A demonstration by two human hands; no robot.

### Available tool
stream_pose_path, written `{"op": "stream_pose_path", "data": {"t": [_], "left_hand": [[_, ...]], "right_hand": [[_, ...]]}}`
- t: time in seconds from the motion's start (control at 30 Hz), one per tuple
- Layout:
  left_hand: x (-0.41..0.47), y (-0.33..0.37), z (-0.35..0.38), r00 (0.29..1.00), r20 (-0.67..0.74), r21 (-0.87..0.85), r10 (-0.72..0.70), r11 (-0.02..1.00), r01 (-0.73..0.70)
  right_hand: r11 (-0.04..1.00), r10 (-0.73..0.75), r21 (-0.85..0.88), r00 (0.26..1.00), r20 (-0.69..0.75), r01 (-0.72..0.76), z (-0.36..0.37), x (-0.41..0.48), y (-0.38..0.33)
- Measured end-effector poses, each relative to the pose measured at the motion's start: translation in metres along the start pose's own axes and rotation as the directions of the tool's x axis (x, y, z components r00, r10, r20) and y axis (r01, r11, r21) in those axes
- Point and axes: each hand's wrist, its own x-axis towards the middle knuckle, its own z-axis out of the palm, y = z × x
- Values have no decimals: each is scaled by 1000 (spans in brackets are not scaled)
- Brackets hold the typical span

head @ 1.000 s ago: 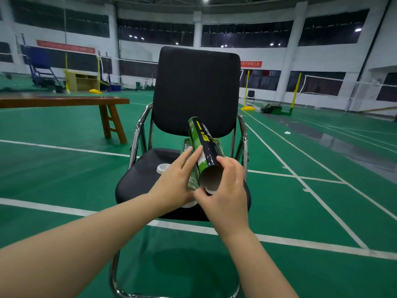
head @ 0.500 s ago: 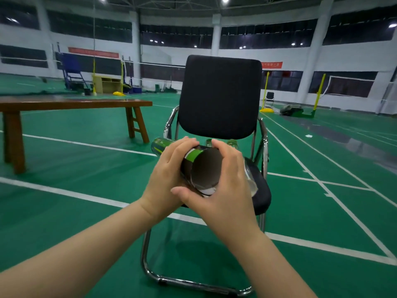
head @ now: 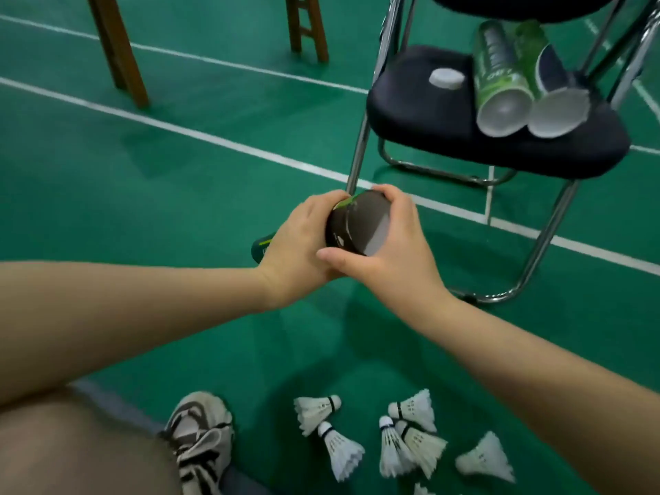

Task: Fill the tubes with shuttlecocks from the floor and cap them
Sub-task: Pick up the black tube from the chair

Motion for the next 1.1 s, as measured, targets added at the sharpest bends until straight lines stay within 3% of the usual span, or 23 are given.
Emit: {"op": "stream_pose_path", "data": {"t": [0.3,0.6,0.87,0.97,1.03,1.1], "left_hand": [[-58,-38,12,966,256,160,-39,987,-3],[-86,-59,28,931,364,205,-15,977,-64],[-87,-67,33,917,399,205,-23,977,-65],[-82,-70,29,923,385,208,3,974,-90],[-79,-75,24,929,369,215,23,970,-110],[-77,-80,19,937,349,225,31,968,-116]], "right_hand": [[958,231,157,970,70,-240,56,-59,44],[935,287,185,952,104,-302,81,-93,73],[928,277,204,943,185,-312,79,-94,81],[972,82,203,979,188,-120,59,-91,96],[988,52,138,994,98,-66,49,-88,120],[990,136,-44,985,105,-132,53,-87,147]]}}
